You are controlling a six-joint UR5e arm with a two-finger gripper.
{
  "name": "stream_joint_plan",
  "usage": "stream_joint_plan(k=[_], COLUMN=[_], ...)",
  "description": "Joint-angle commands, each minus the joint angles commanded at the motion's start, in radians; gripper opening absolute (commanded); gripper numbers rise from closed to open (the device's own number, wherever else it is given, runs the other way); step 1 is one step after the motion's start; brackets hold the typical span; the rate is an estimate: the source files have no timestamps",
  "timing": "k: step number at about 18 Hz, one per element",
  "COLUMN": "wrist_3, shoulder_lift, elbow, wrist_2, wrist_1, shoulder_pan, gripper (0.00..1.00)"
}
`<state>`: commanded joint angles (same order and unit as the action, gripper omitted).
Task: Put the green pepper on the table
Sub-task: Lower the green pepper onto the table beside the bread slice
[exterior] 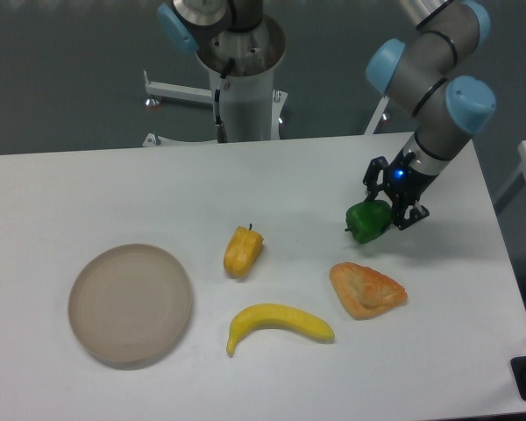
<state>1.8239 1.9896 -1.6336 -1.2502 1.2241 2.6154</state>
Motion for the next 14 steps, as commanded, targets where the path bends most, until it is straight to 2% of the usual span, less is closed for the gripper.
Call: stream_joint_plan(k=[14], wrist_3=[-0.002], shoulder_lift=[-0.005], elbow=[-0.023], wrist_2=[-0.003], wrist_1=[-0.002], shoulder_pan=[-0.006], gripper=[0.41])
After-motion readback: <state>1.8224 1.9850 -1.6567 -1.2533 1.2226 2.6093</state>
